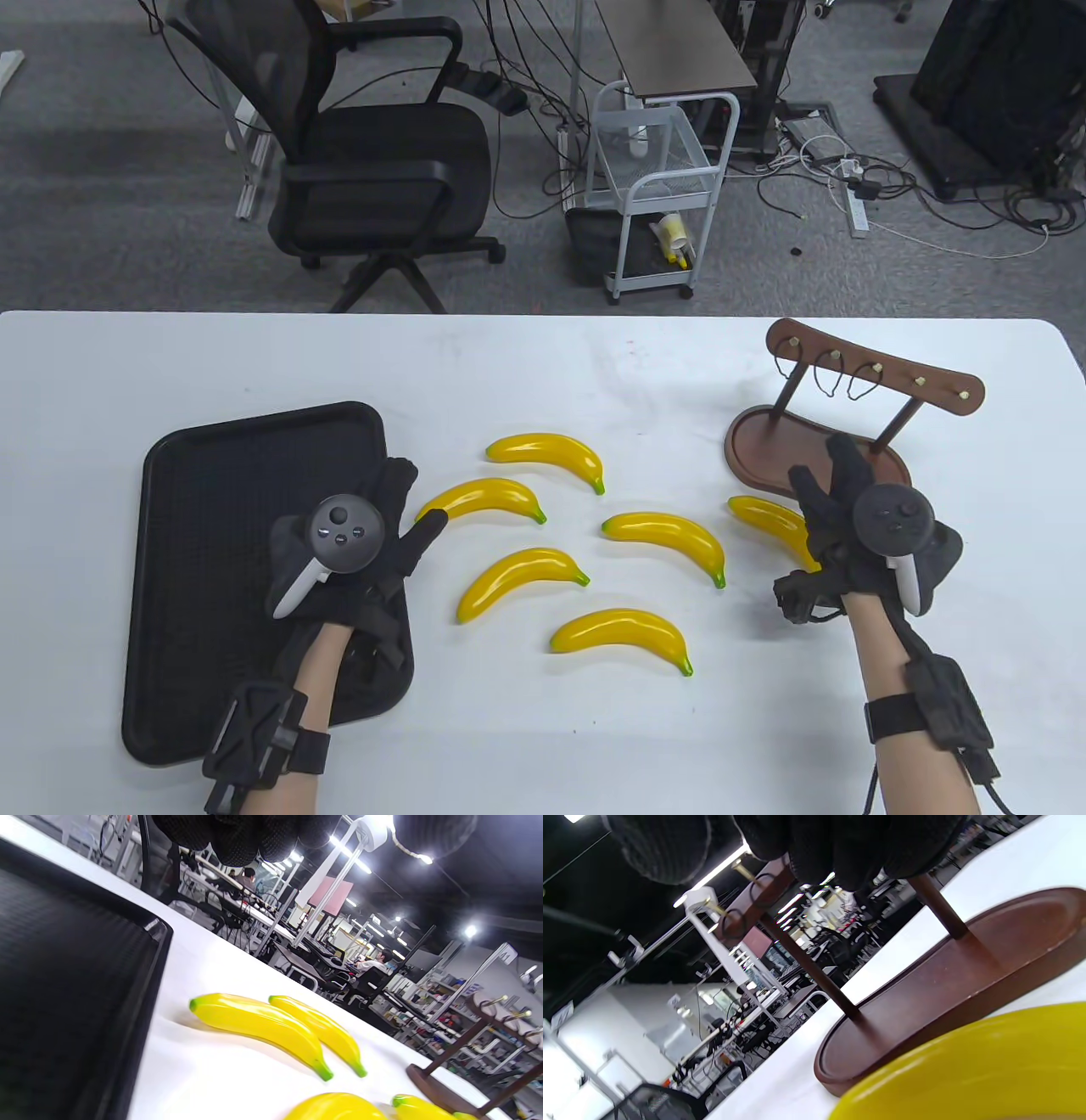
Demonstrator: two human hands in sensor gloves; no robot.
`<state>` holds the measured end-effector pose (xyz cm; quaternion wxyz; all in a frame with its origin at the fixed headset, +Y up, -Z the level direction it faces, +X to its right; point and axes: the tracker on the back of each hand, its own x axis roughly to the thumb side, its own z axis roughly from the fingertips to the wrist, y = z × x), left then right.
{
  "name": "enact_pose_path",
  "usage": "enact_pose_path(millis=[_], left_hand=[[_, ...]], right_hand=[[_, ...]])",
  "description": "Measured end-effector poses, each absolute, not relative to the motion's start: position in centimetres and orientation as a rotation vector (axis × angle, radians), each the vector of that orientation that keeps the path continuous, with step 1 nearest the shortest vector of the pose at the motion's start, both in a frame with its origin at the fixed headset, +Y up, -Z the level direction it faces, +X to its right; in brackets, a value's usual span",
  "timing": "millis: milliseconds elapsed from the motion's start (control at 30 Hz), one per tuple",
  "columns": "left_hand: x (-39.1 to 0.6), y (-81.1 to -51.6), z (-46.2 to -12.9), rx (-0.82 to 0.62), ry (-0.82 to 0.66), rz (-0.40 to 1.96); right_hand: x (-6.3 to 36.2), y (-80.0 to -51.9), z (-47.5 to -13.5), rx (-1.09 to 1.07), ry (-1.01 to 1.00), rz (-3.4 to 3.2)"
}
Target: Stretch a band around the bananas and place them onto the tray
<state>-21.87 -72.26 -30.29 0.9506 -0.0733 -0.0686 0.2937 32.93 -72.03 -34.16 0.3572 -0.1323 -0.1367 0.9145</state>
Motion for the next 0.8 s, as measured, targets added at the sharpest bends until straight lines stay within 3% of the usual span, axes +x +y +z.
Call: enact_pose_path(millis=[333, 800], left_hand=[[-21.5, -73.4, -31.6, -0.221, -0.226, 0.862], [-20.2, -73.9, -31.2, -0.241, -0.279, 0.864]], right_hand=[[36.1, -72.8, -36.7, -0.467, -0.274, 1.967], [37.3, -74.5, -40.4, -0.562, -0.232, 1.632]])
